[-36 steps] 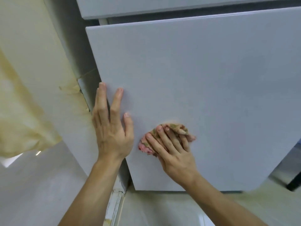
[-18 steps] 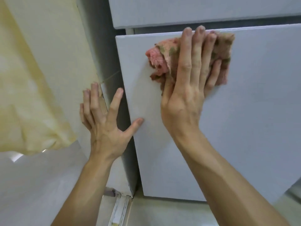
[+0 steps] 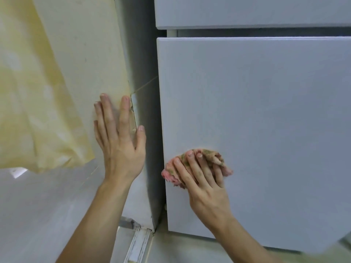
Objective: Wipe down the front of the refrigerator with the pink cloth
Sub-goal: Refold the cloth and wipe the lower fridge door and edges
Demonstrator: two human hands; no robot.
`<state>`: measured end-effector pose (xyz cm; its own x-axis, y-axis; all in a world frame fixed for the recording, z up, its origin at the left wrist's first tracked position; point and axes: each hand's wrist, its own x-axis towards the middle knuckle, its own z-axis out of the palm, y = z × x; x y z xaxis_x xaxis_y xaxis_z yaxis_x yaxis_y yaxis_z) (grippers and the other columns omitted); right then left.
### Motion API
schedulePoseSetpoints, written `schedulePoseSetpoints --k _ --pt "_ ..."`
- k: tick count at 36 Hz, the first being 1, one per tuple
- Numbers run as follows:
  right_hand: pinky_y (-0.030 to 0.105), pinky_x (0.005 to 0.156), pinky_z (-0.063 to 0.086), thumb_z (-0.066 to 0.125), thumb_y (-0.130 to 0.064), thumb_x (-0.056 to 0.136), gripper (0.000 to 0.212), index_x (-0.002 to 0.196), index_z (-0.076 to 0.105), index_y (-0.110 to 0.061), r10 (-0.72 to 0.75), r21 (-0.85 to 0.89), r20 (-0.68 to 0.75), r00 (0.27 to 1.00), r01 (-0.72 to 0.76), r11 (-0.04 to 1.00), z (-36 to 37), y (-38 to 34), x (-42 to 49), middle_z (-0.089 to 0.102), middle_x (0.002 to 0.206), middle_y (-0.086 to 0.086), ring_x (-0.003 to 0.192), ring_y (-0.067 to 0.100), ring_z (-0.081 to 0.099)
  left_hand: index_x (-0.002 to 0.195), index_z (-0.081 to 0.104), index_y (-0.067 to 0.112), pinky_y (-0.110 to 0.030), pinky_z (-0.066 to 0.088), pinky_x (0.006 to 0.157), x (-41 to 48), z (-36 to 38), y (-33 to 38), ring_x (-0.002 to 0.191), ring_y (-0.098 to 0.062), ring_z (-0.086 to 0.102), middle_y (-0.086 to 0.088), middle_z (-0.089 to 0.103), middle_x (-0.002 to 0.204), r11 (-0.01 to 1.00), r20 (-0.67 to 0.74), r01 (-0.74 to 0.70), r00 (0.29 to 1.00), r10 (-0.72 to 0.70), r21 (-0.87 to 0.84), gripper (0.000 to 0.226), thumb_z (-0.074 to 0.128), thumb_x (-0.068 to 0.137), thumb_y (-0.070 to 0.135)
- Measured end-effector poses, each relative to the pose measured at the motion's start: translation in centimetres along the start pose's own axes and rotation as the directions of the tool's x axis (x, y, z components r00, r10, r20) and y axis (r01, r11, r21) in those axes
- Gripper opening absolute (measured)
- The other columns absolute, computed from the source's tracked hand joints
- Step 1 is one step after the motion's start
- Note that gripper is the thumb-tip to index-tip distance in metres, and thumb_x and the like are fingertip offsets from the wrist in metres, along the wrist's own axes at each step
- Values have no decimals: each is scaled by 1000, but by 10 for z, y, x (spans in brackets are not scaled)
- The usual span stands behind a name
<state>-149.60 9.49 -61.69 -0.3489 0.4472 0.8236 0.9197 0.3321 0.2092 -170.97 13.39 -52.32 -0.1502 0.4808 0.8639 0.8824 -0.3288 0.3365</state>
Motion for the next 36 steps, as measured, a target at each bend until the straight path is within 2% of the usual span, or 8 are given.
schedulePoseSetpoints --k 7,12,16,19,21,24,29,36 --pt "42 130 -3 47 5 90 81 164 30 -23 146 109 -138 980 -132 985 -28 -11 73 11 173 5 162 19 3 167 9 26 -58 6 130 0 2 0 163 -36 -4 -20 0 175 1000 -3 -10 1000 10 6 76 53 105 22" --pt "46 128 0 61 -4 99 68 161 35 -17 393 333 -330 858 -284 899 -64 -21 172 27 170 16 160 30 15 167 10 28 -59 8 130 -1 2 1 163 -32 -6 -16 -2 175 1000 -17 -3 1000 3 -1 80 56 102 22" --pt "43 127 1 54 -3 101 66 162 38 -23 447 250 -398 801 -374 893 -69 -29 201 28 170 15 160 30 20 167 7 29 -60 10 129 -1 -3 -4 163 -32 -7 -16 -3 175 999 26 -47 999 46 6 77 53 106 27" --pt "47 128 11 34 -15 113 47 159 43 -23 378 217 -400 835 -314 924 -64 -30 190 33 167 14 158 29 27 167 8 29 -60 12 129 0 -4 -5 163 -34 -4 -17 -1 175 998 18 -56 998 56 6 76 54 106 29" --pt "47 128 14 22 -19 115 48 157 47 -24 302 193 -388 871 -243 950 -57 -30 172 34 166 12 157 28 31 167 9 28 -59 13 129 0 -3 -3 163 -36 -2 -19 2 175 998 -4 -51 999 51 23 74 54 108 29" --pt "41 131 7 39 -8 110 52 159 44 -25 146 129 -303 942 -111 985 -34 -25 121 22 169 5 160 22 21 167 19 21 -59 14 129 -2 0 1 162 -38 3 -21 6 174 999 -46 -38 998 39 16 67 53 110 29" --pt "39 130 14 45 1 98 65 157 46 -24 -99 82 -110 989 108 991 -9 1 32 30 169 3 159 20 24 167 19 19 -54 13 131 -3 -2 10 163 -32 5 -14 9 175 1000 -71 -13 997 14 5 72 52 103 19" --pt "36 128 17 47 2 81 75 152 53 -23 -290 65 191 938 283 957 -20 43 -25 27 171 1 158 18 26 167 19 22 -58 4 130 -9 -2 24 163 -26 5 -7 9 176 997 -87 70 994 -68 22 80 52 95 14"
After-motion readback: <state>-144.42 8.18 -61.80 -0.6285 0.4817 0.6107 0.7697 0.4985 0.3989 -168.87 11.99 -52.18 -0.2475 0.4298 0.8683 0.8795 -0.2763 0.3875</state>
